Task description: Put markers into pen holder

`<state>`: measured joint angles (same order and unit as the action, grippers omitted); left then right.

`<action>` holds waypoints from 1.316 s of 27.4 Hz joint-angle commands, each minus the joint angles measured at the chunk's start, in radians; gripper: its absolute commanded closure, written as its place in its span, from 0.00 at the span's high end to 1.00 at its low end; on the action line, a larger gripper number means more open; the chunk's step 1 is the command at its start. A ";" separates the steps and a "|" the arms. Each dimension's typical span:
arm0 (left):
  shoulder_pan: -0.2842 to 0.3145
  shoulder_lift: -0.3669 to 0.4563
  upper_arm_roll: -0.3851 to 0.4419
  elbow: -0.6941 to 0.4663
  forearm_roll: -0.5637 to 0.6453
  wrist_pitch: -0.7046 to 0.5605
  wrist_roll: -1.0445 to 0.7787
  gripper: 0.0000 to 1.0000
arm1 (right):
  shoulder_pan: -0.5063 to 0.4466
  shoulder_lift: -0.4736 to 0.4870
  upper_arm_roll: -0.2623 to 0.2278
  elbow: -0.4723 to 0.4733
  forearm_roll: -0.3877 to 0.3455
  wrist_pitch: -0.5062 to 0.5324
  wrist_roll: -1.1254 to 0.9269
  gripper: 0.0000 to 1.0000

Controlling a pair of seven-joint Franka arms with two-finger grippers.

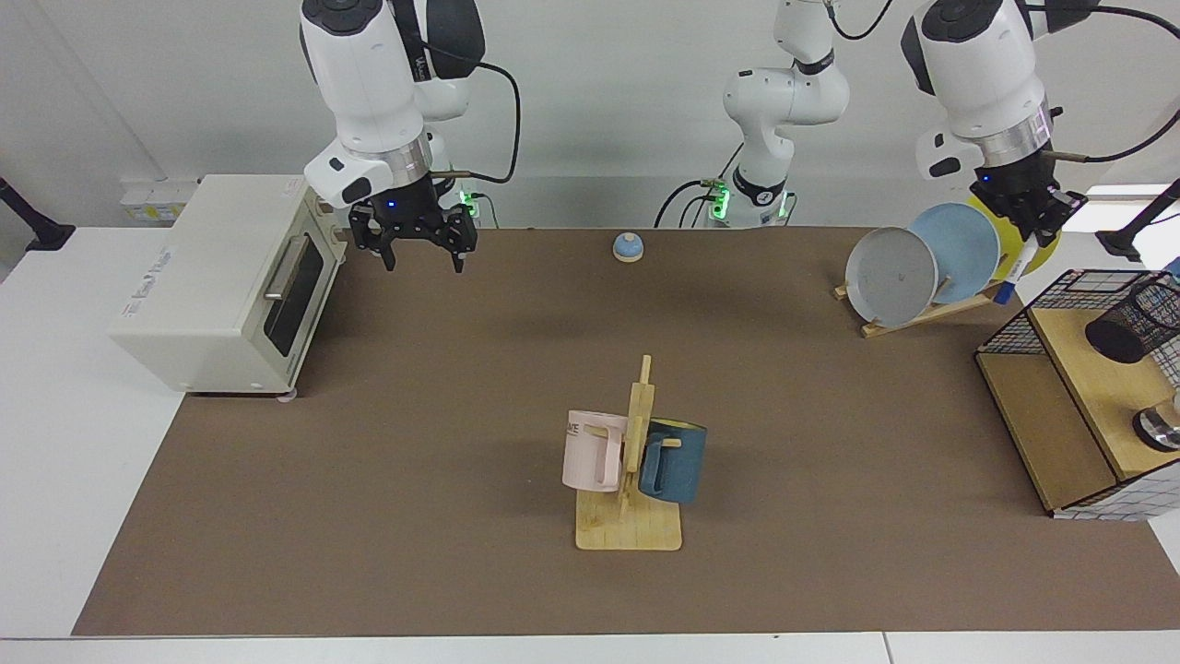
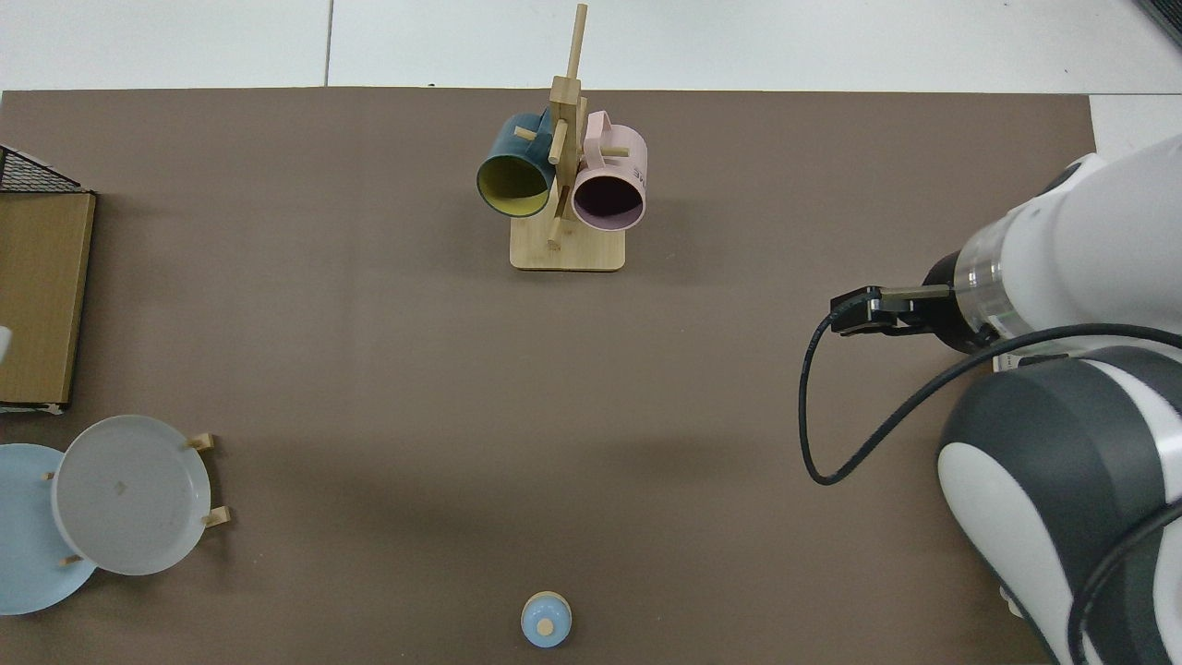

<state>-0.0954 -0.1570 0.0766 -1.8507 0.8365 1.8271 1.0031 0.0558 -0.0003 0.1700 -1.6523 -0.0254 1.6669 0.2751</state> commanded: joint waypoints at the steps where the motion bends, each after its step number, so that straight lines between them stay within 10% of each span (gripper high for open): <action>1: 0.008 0.017 0.034 0.039 0.128 -0.003 0.095 0.00 | -0.024 0.006 0.014 0.023 -0.028 -0.036 -0.054 1.00; 17: 0.019 0.151 0.144 0.183 0.293 0.112 0.434 0.00 | -0.066 0.022 0.014 0.059 -0.005 -0.084 -0.054 1.00; 36: 0.163 0.387 0.186 0.366 0.101 0.221 0.758 0.00 | -0.082 0.016 0.014 0.051 0.006 -0.084 -0.043 1.00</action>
<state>0.0307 0.1573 0.2691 -1.5933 1.0019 2.0403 1.6636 -0.0094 0.0073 0.1727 -1.6209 -0.0299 1.6031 0.2503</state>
